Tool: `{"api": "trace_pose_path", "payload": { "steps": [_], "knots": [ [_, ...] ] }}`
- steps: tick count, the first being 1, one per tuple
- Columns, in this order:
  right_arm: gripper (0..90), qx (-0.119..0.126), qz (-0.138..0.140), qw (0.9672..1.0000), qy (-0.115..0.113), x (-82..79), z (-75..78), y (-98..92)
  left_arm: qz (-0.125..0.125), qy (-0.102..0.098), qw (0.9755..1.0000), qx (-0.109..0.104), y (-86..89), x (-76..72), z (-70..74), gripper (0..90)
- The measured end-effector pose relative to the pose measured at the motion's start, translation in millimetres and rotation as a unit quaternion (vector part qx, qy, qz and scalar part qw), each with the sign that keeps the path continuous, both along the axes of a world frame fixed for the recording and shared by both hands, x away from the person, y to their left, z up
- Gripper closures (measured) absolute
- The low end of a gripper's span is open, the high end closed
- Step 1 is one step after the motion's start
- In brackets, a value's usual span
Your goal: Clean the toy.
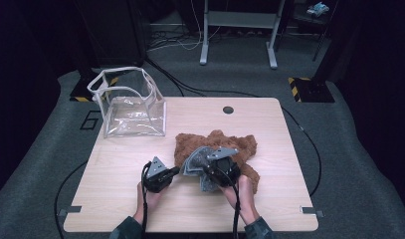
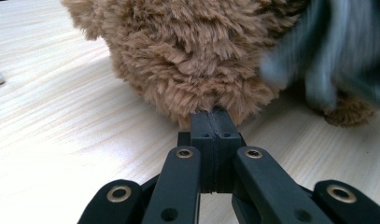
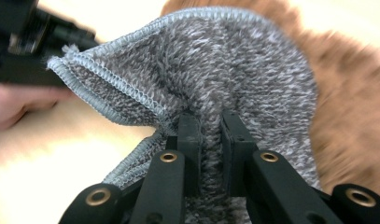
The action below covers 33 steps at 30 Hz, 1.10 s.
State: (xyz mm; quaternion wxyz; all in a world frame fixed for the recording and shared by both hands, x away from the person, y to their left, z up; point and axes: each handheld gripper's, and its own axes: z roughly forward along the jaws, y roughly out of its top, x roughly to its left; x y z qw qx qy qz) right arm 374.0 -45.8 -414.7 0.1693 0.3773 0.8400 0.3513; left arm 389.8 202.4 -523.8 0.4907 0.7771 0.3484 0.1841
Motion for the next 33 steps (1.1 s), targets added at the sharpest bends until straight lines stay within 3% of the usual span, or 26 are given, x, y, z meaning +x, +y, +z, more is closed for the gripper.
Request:
{"api": "trace_pose_path", "payload": {
  "steps": [4,6,8,13,19,22,24,27,30,33],
  "knots": [
    [80.1,-0.009,-0.005,0.9999,-0.007,8.5,4.6,3.6,0.000,0.000,1.0000,0.000,0.0,0.0,0.0,89.9],
    [80.2,-0.017,-0.010,0.9998,-0.003,14.0,-0.1,4.7,0.000,0.000,1.0000,0.000,0.1,-0.1,0.0,89.9],
    [80.3,-0.028,-0.007,0.9994,0.017,18.0,-15.4,3.9,0.003,-0.003,1.0000,-0.003,-0.2,0.0,-0.4,89.9],
    [80.5,-0.037,-0.005,0.9977,0.056,8.8,-44.0,3.8,-0.001,-0.001,1.0000,0.002,0.0,0.0,0.1,89.9],
    [80.5,-0.048,0.011,0.9943,0.094,-4.0,-65.2,0.4,0.000,0.000,1.0000,0.001,-0.7,-0.3,-0.1,89.9],
    [80.5,-0.033,0.016,0.9943,0.100,-6.0,-64.4,-3.9,0.000,0.000,1.0000,0.001,-0.7,-0.2,-0.1,90.0],
    [80.4,-0.024,0.017,0.9949,0.097,-6.6,-60.4,-5.9,0.000,0.000,1.0000,0.001,-0.7,-0.2,-0.1,89.9],
    [80.5,0.005,0.008,0.9983,0.058,-9.6,-31.4,-16.3,0.000,0.000,1.0000,0.002,-0.7,-0.2,-0.1,89.9],
    [80.5,0.017,-0.016,0.9996,0.018,-11.2,-6.9,-27.8,0.000,0.000,1.0000,0.002,-0.8,-0.2,-0.1,89.9],
    [80.5,-0.003,-0.049,0.9987,-0.011,-8.6,8.0,-40.1,0.000,0.000,1.0000,0.003,-0.8,0.0,-0.1,89.9]
  ]
}}
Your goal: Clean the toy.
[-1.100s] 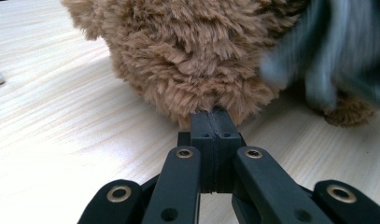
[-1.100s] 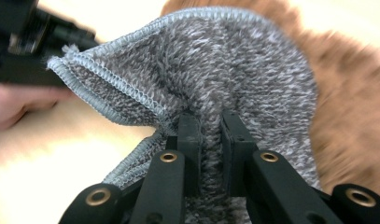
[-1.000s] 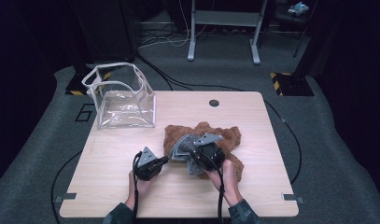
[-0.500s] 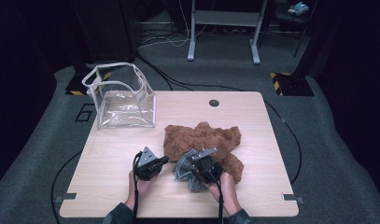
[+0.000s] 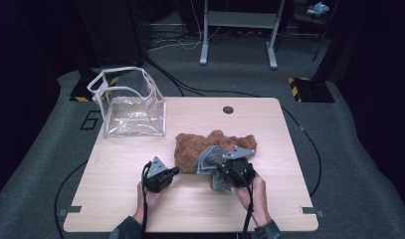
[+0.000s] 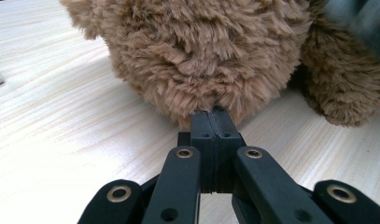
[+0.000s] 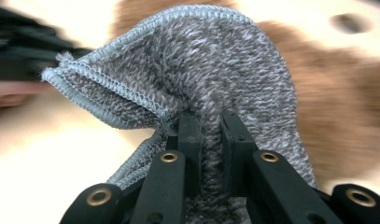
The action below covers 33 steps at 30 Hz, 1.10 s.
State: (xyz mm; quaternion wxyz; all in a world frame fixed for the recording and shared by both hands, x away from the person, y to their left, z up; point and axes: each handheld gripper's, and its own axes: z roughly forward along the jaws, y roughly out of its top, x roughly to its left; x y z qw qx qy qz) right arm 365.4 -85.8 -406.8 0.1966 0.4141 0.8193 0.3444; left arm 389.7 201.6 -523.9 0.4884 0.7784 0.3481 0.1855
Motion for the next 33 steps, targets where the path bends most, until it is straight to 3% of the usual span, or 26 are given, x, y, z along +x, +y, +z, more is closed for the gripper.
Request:
{"api": "trace_pose_path", "payload": {
  "steps": [3,4,6,11,19,24,26,28,32,33],
  "knots": [
    [80.6,-0.015,-0.014,0.9998,-0.005,5.1,1.1,-8.0,0.000,-0.001,1.0000,0.000,0.0,0.1,0.0,89.9],
    [80.6,-0.024,-0.038,0.9990,0.009,10.3,-4.5,-14.3,0.003,-0.003,1.0000,-0.001,-0.6,0.1,-0.4,89.9],
    [80.7,-0.034,-0.045,0.9980,0.028,16.5,-15.8,-18.2,0.002,-0.003,1.0000,0.000,-0.7,0.1,-0.4,90.0],
    [80.9,-0.040,-0.042,0.9967,0.057,21.4,-45.1,-13.4,-0.002,-0.003,1.0000,0.004,-1.1,0.3,-0.3,90.0],
    [81.0,-0.030,-0.012,0.9961,0.082,16.8,-65.4,-0.8,-0.004,0.000,1.0000,0.008,-1.6,-0.1,0.2,89.9],
    [80.9,-0.018,0.018,0.9933,0.113,13.1,-80.8,12.0,-0.001,-0.004,1.0000,0.003,-1.3,0.2,-0.4,89.9],
    [80.8,-0.019,0.038,0.9913,0.124,11.6,-82.2,12.9,-0.001,-0.003,1.0000,0.003,-1.1,0.1,-0.3,89.9],
    [80.7,-0.015,0.040,0.9909,0.127,10.5,-76.8,9.3,0.001,-0.003,1.0000,0.001,-1.0,0.1,-0.4,89.9],
    [80.7,0.002,0.022,0.9954,0.093,7.0,-52.5,-6.5,0.000,-0.003,1.0000,0.002,-1.0,0.3,-0.3,89.9],
    [80.7,0.002,0.022,0.9954,0.093,7.0,-52.5,-6.5,0.000,-0.003,1.0000,0.002,-1.0,0.3,-0.3,89.9]
  ]
}}
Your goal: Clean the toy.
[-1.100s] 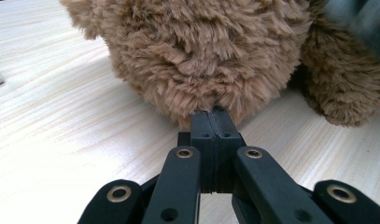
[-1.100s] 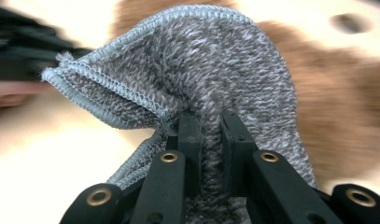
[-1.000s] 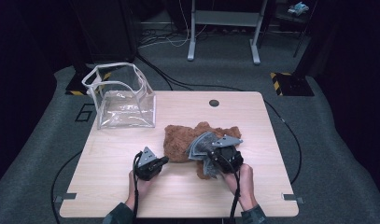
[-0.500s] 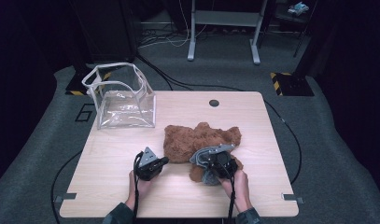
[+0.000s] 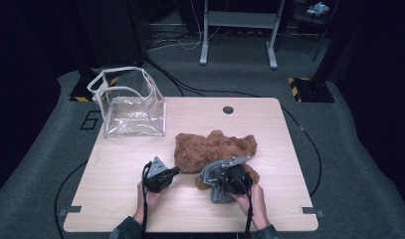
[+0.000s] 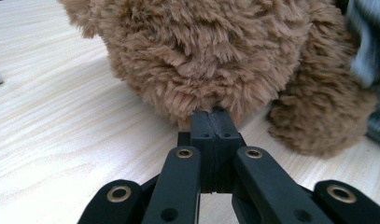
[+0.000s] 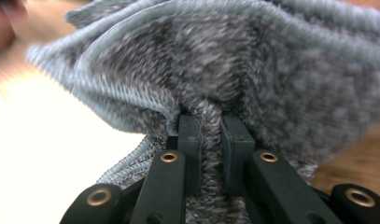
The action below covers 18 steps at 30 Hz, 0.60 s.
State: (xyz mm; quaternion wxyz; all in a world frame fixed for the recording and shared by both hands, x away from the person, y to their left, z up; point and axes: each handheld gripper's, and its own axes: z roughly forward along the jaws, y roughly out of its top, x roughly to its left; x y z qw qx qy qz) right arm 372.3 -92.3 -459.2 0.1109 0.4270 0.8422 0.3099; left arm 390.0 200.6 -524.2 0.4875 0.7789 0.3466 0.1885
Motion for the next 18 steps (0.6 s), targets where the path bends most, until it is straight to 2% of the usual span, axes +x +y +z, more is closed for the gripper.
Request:
{"api": "trace_pose_path", "payload": {
  "steps": [1,2,4,5,9,11,13,15,16,18],
  "knots": [
    [80.6,0.010,-0.020,0.9994,-0.026,-3.2,13.8,-6.0,0.000,0.000,1.0000,0.001,0.0,0.1,0.0,89.9],
    [80.6,0.009,-0.027,0.9987,-0.042,-3.8,19.9,-8.8,0.000,0.000,1.0000,0.001,-0.1,0.1,0.0,89.9],
    [80.6,-0.009,-0.046,0.9968,-0.065,-3.6,28.4,-9.9,0.000,0.000,1.0000,0.001,-0.2,0.1,0.0,89.9],
    [80.6,-0.019,-0.052,0.9963,-0.066,-2.2,30.0,-9.0,0.000,0.000,1.0000,0.001,-0.3,0.1,0.0,89.9],
    [80.6,-0.043,-0.047,0.9963,-0.057,5.7,18.8,1.7,0.000,0.000,1.0000,0.001,-0.1,0.2,0.0,89.9],
    [80.5,-0.045,-0.038,0.9974,-0.042,7.7,8.0,8.8,0.000,0.001,1.0000,0.001,-0.2,0.1,0.0,89.9],
    [80.5,-0.043,-0.025,0.9984,-0.026,6.5,-1.7,17.2,-0.001,0.001,1.0000,0.001,-0.5,0.2,-0.1,89.9],
    [80.5,-0.039,-0.002,0.9991,-0.018,4.9,-9.2,23.6,-0.002,0.003,1.0000,0.002,-0.3,0.1,0.2,89.9],
    [80.5,-0.039,-0.002,0.9991,-0.018,4.9,-9.2,23.6,-0.002,0.003,1.0000,0.002,-0.3,0.1,0.2,89.9],
    [80.5,-0.036,0.028,0.9989,0.008,0.4,-18.3,33.3,0.000,0.000,1.0000,0.001,-0.1,0.1,0.0,89.9]
  ]
}}
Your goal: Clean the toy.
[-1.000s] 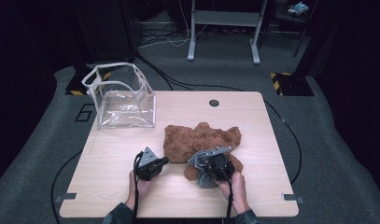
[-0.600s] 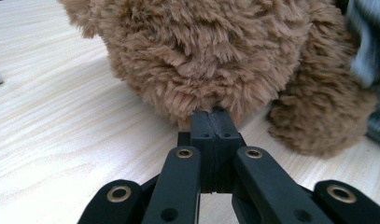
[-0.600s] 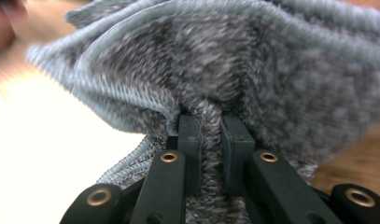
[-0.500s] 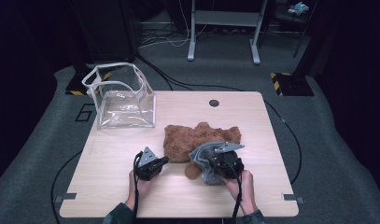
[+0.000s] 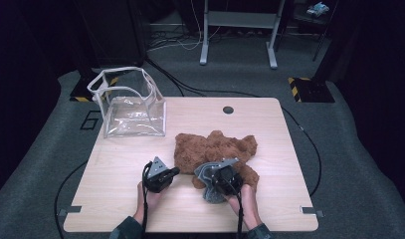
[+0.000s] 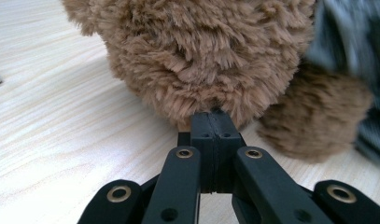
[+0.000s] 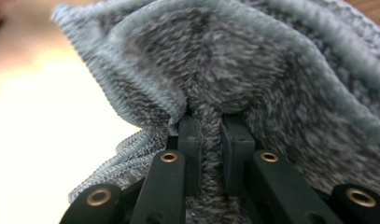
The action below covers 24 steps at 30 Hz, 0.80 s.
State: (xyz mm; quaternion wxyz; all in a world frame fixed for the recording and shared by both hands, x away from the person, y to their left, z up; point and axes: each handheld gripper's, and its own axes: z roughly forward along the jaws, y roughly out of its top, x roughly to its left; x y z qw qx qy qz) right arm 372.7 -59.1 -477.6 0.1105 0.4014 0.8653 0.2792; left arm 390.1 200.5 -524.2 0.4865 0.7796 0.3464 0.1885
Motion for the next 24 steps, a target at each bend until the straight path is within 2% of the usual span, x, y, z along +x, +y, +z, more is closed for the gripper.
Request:
{"api": "trace_pose_path", "payload": {
  "steps": [2,4,6,9,10,11,12,14,16,17,20,24],
  "knots": [
    [80.5,0.004,0.017,0.9997,0.017,-2.4,-5.4,4.5,0.000,0.000,1.0000,0.000,0.1,0.1,0.0,89.9],
    [80.4,0.003,0.024,0.9995,0.019,-3.5,-6.7,5.9,0.000,0.000,1.0000,0.000,0.2,0.1,0.0,89.9],
    [80.4,0.008,0.021,0.9997,0.012,-3.8,1.2,1.2,0.001,0.001,1.0000,-0.003,0.2,-0.1,-0.1,89.9],
    [80.4,0.018,0.000,0.9997,-0.019,-3.5,20.7,-11.7,0.000,0.000,1.0000,0.000,0.3,0.1,0.0,90.0],
    [80.4,0.018,0.000,0.9997,-0.019,-3.5,20.7,-11.7,0.000,0.000,1.0000,0.000,0.3,0.1,0.0,89.9],
    [80.4,0.016,-0.024,0.9984,-0.048,-3.6,33.9,-19.8,0.000,0.000,1.0000,0.000,0.3,0.2,0.0,89.9],
    [80.5,0.007,-0.032,0.9972,-0.067,-2.5,39.1,-23.4,0.000,0.000,1.0000,0.000,0.2,0.2,0.0,90.0],
    [80.5,-0.006,-0.054,0.9950,-0.084,-0.8,45.6,-28.3,0.000,0.001,1.0000,0.000,0.0,0.2,0.0,89.9],
    [80.5,-0.011,-0.061,0.9943,-0.087,0.5,46.4,-29.3,0.000,0.001,1.0000,0.000,0.0,0.2,0.0,89.9],
    [80.4,-0.028,-0.066,0.9934,-0.090,3.2,43.3,-27.7,0.000,0.001,1.0000,0.000,-0.1,0.2,0.0,89.9],
    [80.4,-0.053,-0.067,0.9921,-0.091,5.8,32.8,-21.0,0.000,0.000,1.0000,0.000,-0.2,0.1,0.0,89.9],
    [80.5,-0.059,-0.076,0.9910,-0.094,6.8,26.8,-20.6,0.000,0.000,1.0000,0.000,-0.3,0.1,-0.1,89.9]
  ]
}}
